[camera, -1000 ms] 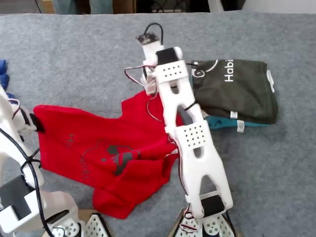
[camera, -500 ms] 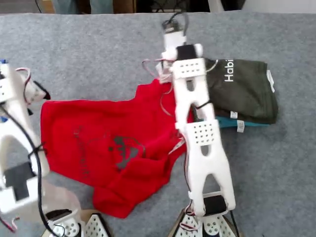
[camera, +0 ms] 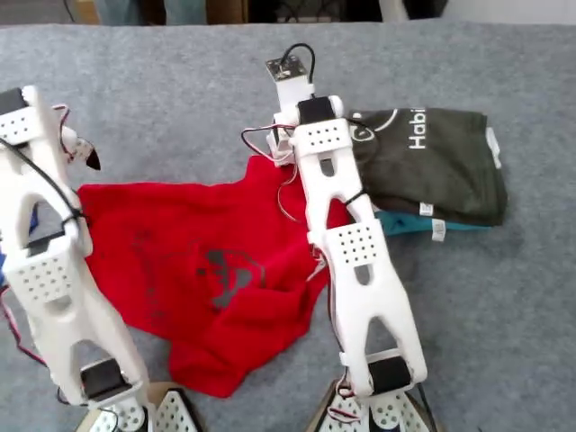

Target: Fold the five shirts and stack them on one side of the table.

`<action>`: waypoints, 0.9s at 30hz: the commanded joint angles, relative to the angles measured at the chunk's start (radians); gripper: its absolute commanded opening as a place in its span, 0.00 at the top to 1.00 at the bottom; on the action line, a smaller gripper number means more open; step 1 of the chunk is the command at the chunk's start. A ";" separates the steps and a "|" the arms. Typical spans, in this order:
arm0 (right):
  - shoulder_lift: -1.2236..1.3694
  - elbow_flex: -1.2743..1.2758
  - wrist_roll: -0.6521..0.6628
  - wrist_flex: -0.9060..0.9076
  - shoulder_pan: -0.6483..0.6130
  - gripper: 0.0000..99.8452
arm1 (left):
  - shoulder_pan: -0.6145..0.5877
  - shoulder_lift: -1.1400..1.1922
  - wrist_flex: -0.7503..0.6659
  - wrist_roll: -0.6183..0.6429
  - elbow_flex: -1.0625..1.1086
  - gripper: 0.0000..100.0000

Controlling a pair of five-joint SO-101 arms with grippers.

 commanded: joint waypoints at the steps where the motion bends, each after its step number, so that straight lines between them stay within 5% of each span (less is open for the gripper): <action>1: -0.001 -0.030 -0.005 -0.020 -0.028 0.98 | -0.007 0.023 0.025 0.018 -0.105 0.76; 14: 0.002 -0.028 -0.003 -0.051 -0.029 0.98 | -0.005 0.035 0.023 0.018 0.015 0.77; 27: 0.002 -0.028 -0.003 -0.051 -0.029 0.98 | -0.015 0.044 -0.003 0.011 0.053 0.92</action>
